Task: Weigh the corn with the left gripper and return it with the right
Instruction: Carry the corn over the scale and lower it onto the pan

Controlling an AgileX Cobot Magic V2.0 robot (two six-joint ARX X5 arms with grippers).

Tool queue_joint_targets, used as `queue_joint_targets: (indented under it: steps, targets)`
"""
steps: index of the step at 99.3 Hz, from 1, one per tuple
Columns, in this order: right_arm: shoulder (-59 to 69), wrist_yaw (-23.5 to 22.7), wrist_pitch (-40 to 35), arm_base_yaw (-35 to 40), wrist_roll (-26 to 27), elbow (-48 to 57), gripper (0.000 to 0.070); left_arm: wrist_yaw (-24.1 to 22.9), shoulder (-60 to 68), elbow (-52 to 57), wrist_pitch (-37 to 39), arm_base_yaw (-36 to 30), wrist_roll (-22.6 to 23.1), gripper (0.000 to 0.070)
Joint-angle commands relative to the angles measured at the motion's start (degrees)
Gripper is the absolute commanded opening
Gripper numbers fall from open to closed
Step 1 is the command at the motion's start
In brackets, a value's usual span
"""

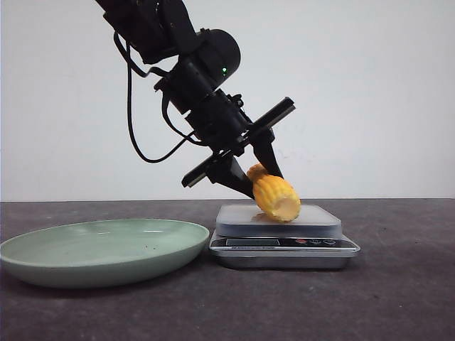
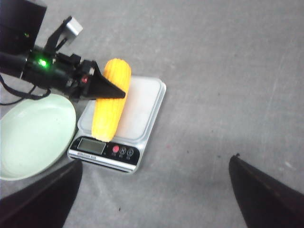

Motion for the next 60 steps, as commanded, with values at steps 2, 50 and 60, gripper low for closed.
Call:
queue_joint_targets:
  steps: [2, 50, 60]
  targets:
    - [0.24, 0.2, -0.2, 0.2, 0.13, 0.2, 0.062, 0.35, 1.44, 0.98, 0.07, -0.7, -0.63, 0.0013]
    - [0.22, 0.2, -0.39, 0.17, 0.15, 0.2, 0.062, -0.28, 1.44, 0.98, -6.78, -0.7, 2.64, 0.0437]
    - [0.22, 0.2, -1.42, 0.17, 0.15, 0.2, 0.062, -0.28, 1.44, 0.98, -7.15, -0.7, 2.62, 0.0437]
